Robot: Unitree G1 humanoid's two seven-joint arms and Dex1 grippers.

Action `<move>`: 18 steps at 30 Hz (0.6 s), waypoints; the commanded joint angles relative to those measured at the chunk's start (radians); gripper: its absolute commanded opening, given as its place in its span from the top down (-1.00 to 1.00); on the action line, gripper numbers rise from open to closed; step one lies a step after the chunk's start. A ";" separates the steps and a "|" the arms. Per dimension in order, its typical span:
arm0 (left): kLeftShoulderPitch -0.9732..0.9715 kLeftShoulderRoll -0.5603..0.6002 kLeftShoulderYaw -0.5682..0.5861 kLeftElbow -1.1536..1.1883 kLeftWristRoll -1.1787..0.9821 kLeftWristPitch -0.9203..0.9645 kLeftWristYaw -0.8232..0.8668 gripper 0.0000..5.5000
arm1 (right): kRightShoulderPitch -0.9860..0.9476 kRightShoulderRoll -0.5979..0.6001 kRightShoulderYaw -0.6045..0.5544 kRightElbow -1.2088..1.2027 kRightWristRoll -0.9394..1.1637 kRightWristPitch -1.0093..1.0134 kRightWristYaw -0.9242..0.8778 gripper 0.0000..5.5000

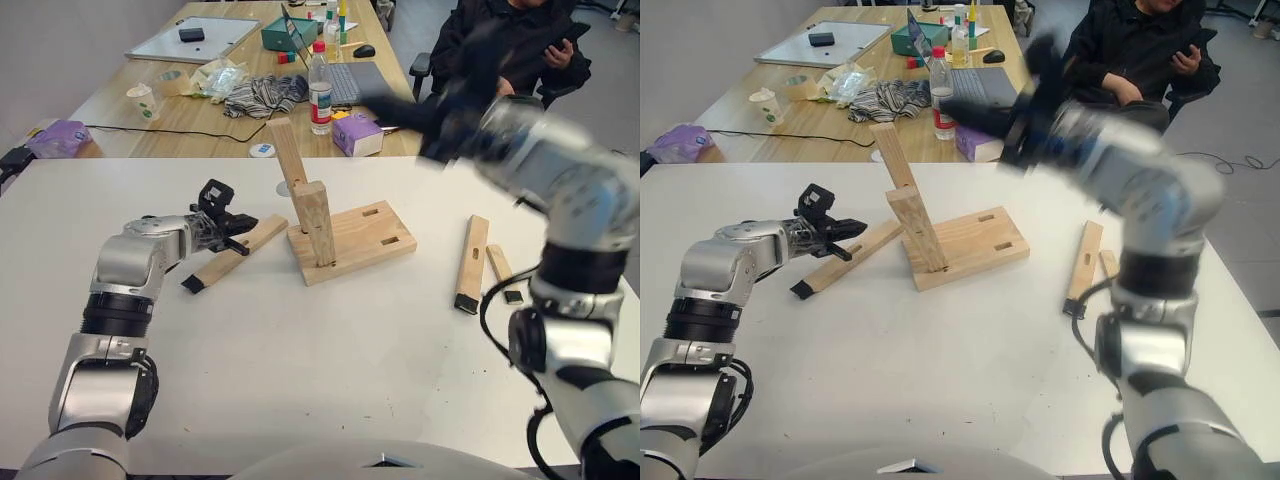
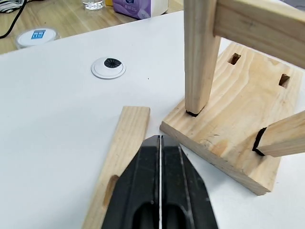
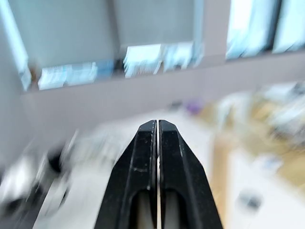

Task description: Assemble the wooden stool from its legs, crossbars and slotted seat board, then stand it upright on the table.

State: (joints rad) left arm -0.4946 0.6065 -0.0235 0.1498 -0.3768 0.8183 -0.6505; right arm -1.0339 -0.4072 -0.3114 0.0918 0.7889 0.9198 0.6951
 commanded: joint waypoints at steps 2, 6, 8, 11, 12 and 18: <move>0.067 -0.081 0.003 -0.192 -0.051 0.128 0.058 1.00 | 0.056 -0.086 0.362 0.356 -0.528 -0.446 -0.073 0.98; 0.061 -0.147 0.005 -0.280 -0.077 0.191 0.105 1.00 | 0.237 -0.067 0.566 0.472 -0.719 -0.636 0.016 0.98; 0.062 -0.166 0.003 -0.301 -0.081 0.211 0.122 1.00 | 0.296 -0.059 0.602 0.554 -0.765 -0.698 0.044 0.98; 0.065 -0.186 -0.013 -0.320 -0.087 0.233 0.137 1.00 | 0.349 -0.085 0.625 0.589 -0.801 -0.700 0.100 0.98; 0.067 -0.193 -0.020 -0.326 -0.088 0.239 0.141 1.00 | 0.357 -0.093 0.627 0.589 -0.809 -0.692 0.122 0.98; 0.079 -0.242 -0.048 -0.350 -0.092 0.251 0.165 1.00 | 0.367 -0.065 0.620 0.633 -0.832 -0.715 0.152 0.98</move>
State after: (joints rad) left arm -0.4271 0.3786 -0.0587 -0.1807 -0.4635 1.0517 -0.4915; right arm -0.6767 -0.4861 0.3073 0.7001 -0.0223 0.1987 0.8490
